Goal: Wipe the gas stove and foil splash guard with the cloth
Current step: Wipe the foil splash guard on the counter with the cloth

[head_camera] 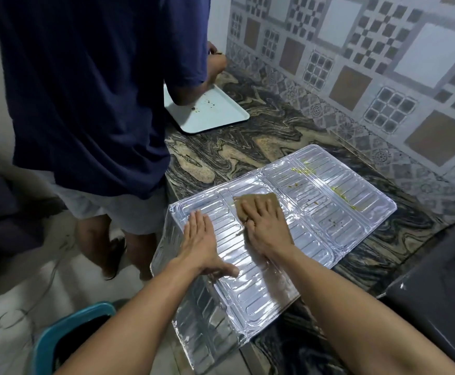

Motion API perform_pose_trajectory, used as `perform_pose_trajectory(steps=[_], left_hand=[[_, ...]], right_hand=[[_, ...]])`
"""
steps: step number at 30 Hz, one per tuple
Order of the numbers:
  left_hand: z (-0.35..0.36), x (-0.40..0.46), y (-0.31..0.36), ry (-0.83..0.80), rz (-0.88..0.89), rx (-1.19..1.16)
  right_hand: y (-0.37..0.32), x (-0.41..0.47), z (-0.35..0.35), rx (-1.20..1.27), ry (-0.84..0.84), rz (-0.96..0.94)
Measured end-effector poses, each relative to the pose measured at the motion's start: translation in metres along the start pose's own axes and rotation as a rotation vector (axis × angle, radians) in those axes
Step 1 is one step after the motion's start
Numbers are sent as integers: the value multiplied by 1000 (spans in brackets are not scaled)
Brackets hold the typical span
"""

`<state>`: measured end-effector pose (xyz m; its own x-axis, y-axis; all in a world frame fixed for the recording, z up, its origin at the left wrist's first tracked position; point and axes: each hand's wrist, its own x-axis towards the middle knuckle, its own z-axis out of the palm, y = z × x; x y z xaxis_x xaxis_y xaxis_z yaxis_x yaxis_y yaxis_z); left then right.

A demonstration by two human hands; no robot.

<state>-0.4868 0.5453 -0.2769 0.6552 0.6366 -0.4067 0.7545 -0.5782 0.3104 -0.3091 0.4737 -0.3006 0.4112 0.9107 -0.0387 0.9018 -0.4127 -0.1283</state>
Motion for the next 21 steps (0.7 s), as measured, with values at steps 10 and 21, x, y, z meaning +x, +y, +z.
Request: perform_pose_trajectory(steps=[10, 21], left_hand=[[1, 6, -2, 15, -109, 0], [-3, -4, 0, 32, -174, 1]], right_hand=[[-44, 35, -13, 423, 153, -178], [1, 73, -3, 331, 167, 67]])
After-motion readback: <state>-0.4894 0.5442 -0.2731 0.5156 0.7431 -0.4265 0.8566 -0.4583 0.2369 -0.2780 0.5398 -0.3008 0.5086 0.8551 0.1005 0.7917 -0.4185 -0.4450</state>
